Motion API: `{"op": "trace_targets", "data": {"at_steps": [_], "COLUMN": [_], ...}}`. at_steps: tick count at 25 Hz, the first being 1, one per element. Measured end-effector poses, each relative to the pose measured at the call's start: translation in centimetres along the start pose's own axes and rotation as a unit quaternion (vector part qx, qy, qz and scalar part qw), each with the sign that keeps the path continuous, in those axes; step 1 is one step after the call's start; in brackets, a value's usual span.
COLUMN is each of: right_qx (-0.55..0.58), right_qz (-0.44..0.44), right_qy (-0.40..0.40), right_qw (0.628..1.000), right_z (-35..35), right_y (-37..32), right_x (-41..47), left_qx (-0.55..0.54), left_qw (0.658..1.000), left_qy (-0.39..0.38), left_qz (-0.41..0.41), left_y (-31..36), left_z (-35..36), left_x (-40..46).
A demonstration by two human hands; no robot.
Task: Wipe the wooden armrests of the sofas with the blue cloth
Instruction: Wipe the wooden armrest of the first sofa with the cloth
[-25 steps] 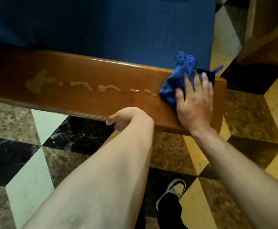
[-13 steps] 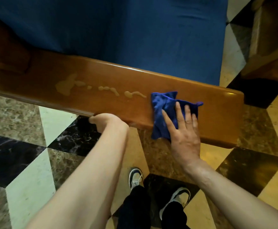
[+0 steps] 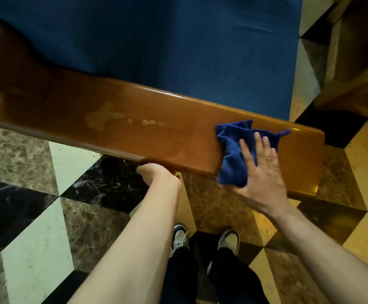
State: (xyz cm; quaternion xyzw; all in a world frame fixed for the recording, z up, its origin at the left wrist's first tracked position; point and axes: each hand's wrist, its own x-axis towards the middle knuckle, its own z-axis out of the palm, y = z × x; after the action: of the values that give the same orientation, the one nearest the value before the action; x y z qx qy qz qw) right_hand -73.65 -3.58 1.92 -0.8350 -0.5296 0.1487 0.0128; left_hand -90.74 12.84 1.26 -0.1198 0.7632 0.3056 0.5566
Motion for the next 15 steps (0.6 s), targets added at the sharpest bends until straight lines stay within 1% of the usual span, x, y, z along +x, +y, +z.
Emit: {"op": "trace_targets", "data": {"at_steps": [2, 5, 6, 7, 8, 10, 11, 12, 13, 14, 15], "right_qx": [0.035, 0.013, 0.004, 0.017, 0.052, 0.146, 0.181, 0.203, 0.213, 0.212, 0.198], "right_qz": [0.073, 0.122, 0.108, 0.084, 0.062, 0.033, 0.029, 0.027, 0.019, -0.003, -0.042], "right_qy": [-0.015, -0.022, -0.036, -0.076, -0.139, -0.277, -0.314, -0.331, -0.334, -0.319, -0.289], "right_qw": [0.997, 0.992, 0.994, 0.993, 0.987, 0.949, 0.932, 0.921, 0.918, 0.924, 0.936], "right_z": [-1.5, -3.4, -3.9, -4.4, -4.8, -5.5, -5.6, -5.4, -5.1, -4.8, -4.7], "right_y": [1.0, -2.0, -3.1, -4.2, -5.3, -7.8, -9.0, -10.3, -11.5, -12.6, -13.4], "right_x": [2.2, 10.3, 13.1, 15.8, 18.3, 22.0, 23.3, 24.5, 25.3, 25.6, 25.5], "left_qx": [0.015, 0.009, 0.006, -0.004, -0.016, -0.030, -0.036, -0.048, -0.056, -0.062, -0.057], "left_qw": [1.000, 0.999, 0.998, 0.998, 0.998, 0.996, 0.995, 0.995, 0.994, 0.993, 0.993], "left_qy": [-0.006, -0.013, -0.018, -0.010, -0.002, 0.000, -0.009, -0.022, -0.028, -0.028, -0.024], "left_qz": [0.011, 0.042, 0.051, 0.056, 0.060, 0.089, 0.090, 0.088, 0.090, 0.094, 0.097], "left_y": [-0.1, 0.1, 0.6, 1.3, 1.8, 2.1, 2.1, 2.0, 1.8, 1.8, 1.7], "left_z": [-0.3, -0.3, -0.2, 0.0, 0.0, 0.1, 0.1, 0.0, 0.0, 0.1, 0.1], "left_x": [-0.5, -1.1, -1.0, -0.9, -0.9, -0.9, -0.7, -0.4, 0.1, 0.4, 0.5]}}
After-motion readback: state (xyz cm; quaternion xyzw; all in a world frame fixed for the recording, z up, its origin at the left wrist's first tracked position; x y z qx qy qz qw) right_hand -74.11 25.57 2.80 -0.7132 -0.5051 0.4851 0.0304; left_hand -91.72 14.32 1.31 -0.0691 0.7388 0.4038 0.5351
